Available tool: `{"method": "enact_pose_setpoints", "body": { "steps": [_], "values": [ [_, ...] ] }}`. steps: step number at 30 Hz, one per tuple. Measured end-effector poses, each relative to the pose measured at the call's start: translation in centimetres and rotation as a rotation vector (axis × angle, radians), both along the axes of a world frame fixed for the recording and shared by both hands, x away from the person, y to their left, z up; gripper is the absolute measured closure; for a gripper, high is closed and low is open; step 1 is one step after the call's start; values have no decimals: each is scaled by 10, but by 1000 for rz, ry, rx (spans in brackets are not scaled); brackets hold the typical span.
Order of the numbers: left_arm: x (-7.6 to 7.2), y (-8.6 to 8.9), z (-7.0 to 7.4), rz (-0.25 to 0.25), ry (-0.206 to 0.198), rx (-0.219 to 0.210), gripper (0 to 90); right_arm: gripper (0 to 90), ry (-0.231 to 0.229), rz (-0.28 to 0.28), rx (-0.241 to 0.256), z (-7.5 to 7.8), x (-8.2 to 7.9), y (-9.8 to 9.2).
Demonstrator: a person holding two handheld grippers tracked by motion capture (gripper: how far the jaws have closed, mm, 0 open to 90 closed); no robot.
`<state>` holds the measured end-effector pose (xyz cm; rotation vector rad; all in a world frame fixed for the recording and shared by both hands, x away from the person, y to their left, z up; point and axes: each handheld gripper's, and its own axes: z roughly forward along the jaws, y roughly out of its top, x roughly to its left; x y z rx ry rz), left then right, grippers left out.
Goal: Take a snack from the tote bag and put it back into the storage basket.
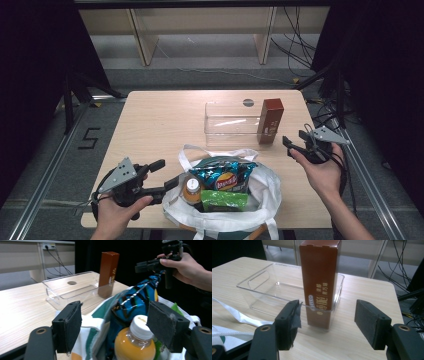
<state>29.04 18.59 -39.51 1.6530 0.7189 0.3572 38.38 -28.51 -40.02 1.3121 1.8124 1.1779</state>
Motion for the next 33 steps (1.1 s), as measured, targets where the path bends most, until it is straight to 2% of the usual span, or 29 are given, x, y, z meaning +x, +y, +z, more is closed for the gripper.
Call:
{"method": "enact_pose_setpoints", "body": {
  "steps": [1,2,3,4,5,6,7,9,10,11,12,13,14,15,17,18,20,21,22,24,25,26,27,28,29,30,31,32,33],
  "values": [
    [0,-1,0,-5,-2,5,271,378,2,4,10,0,-1,-1],
    [0,-4,0,-12,-1,-8,271,379,4,3,8,1,-2,-2],
    [0,-5,0,-15,-2,9,271,382,-16,12,-20,0,-1,-5],
    [0,-7,1,-20,-4,8,271,385,-4,6,4,1,-4,-3],
    [0,-8,1,-27,-5,12,273,387,-15,24,-18,0,-4,-5],
    [-1,-10,2,-29,-2,8,274,413,3,10,6,1,-8,-3],
    [0,-12,1,-40,-8,-2,274,440,-4,23,-3,2,-10,-4],
    [0,-13,1,-43,-7,15,274,455,-25,62,-15,2,-12,-5],
    [1,-14,1,-45,-5,3,274,488,-7,67,14,4,-17,-3],
    [1,-14,1,-38,2,13,274,499,-12,89,8,5,-18,-4],
    [1,-15,0,-39,2,13,273,508,-19,109,27,6,-20,-2],
    [2,-15,-1,-43,-3,2,272,521,-21,132,26,7,-23,-2],
    [2,-15,-1,-38,0,12,272,530,-40,176,10,7,-23,-2],
    [2,-14,-2,-33,5,16,272,534,-29,187,3,9,-27,-1],
    [4,-14,-3,-39,4,6,270,536,-30,223,32,10,-32,2],
    [2,-14,-3,-24,18,9,269,536,-34,243,31,11,-33,3],
    [4,-14,-4,-33,8,5,268,535,-66,291,27,12,-34,4],
    [3,-13,-3,-30,10,14,267,534,-79,325,16,13,-34,4],
    [3,-13,-3,-29,10,13,267,532,-81,350,44,13,-36,6],
    [3,-12,-3,-29,10,14,266,530,-53,431,53,16,-38,9],
    [4,-12,-4,-28,10,14,266,530,-71,469,33,16,-38,10],
    [4,-12,-4,-27,11,14,266,530,-77,492,36,16,-39,13],
    [4,-11,-4,-23,15,13,266,531,-60,527,34,17,-41,15],
    [4,-11,-4,-25,12,15,266,532,-73,560,28,17,-40,16],
    [4,-11,-4,-25,11,14,265,535,-59,567,22,17,-42,18],
    [4,-10,-4,-24,11,13,266,536,-76,579,9,17,-42,19],
    [4,-10,-4,-25,7,16,265,537,-77,575,23,17,-44,22],
    [5,-10,-5,-30,4,4,265,537,-82,590,26,17,-44,23],
    [4,-9,-4,-17,14,10,265,537,-70,613,19,18,-45,23]
  ]
}}
